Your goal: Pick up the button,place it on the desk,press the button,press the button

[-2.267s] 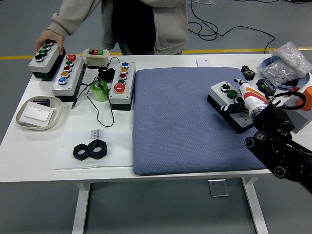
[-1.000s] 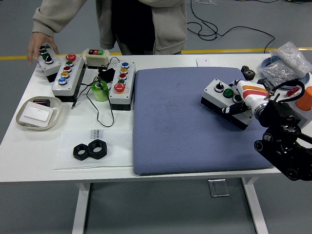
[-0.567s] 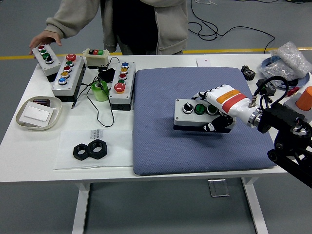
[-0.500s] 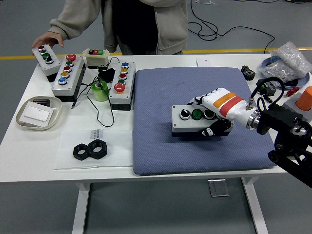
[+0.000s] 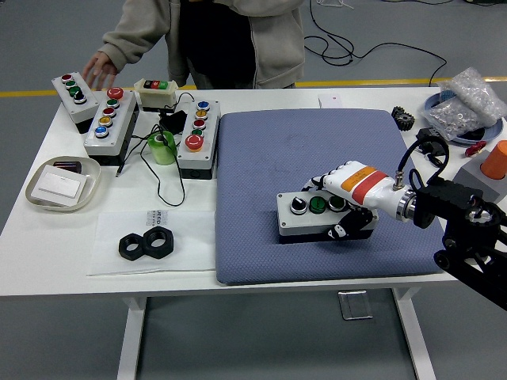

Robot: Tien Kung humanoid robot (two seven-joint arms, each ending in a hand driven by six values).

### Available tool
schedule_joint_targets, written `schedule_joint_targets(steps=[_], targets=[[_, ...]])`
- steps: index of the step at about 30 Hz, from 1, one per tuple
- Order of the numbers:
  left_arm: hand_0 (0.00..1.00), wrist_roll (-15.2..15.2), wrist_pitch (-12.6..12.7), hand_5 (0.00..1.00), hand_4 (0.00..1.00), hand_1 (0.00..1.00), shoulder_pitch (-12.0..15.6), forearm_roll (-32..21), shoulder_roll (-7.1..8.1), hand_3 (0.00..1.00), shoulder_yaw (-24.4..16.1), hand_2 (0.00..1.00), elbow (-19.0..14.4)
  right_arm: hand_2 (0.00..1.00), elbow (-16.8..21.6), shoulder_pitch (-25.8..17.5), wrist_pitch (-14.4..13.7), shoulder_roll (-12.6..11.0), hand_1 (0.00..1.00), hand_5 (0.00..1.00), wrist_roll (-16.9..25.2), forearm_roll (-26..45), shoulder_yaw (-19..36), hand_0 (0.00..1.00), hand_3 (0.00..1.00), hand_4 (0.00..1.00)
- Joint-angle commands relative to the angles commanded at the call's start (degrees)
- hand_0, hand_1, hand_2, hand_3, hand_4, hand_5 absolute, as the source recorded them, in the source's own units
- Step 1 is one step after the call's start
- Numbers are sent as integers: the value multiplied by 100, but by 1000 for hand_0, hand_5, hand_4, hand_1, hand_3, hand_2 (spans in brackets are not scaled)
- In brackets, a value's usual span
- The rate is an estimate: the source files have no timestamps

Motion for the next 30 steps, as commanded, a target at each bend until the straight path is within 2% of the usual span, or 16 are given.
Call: schedule_joint_targets(steps=[1,6,7,9,12,13,18,19,22,24,25,30], targets=[[718,0,0,998,623,826,1,1,0,819,-1,849,0,553,-1,-1,9,0,494,76,0,-3,2,614,804,854],[718,5,-2,998,623,826,12,14,0,819,-6,849,-1,553,41,-41,240,-21,494,76,5,-106,104,614,804,854],[719,0,-3,998,622,826,10,-1,1,819,5,849,-1,736,51,-46,253,-26,602,137,8,-103,130,730,944,915],[719,-4,-4,998,622,826,5,-14,2,819,13,849,0,736,77,-50,311,-33,602,137,-20,-100,168,730,944,915],[719,-16,-4,998,622,826,-11,-53,4,819,36,849,1,736,167,-58,553,-64,602,137,-92,-1,265,730,944,915],[722,-21,-5,998,621,826,-15,-68,4,819,44,849,2,932,196,-63,643,-75,707,176,-111,51,295,814,998,946],[722,-30,-6,998,621,826,-29,-96,5,819,60,849,2,932,332,-92,969,-112,707,176,-238,215,422,814,998,946],[722,-31,-7,998,622,825,-29,-97,6,819,61,849,2,998,353,-96,1004,-117,826,203,-255,229,435,921,998,966],[722,-33,-7,998,622,825,-33,-100,5,819,62,849,3,998,492,-136,1086,-158,826,203,-312,316,499,921,998,966],[722,-42,-6,998,622,825,-33,-123,4,819,77,849,2,998,696,-233,1162,-233,826,203,-380,433,664,921,998,966],[723,-45,-7,998,622,825,-33,-129,4,819,82,849,2,998,774,-267,1178,-258,900,244,-399,473,740,983,998,989],[723,-63,-8,998,622,825,-43,-174,11,819,123,849,2,998,1301,-552,1212,-470,900,244,-503,817,1347,983,998,989]])
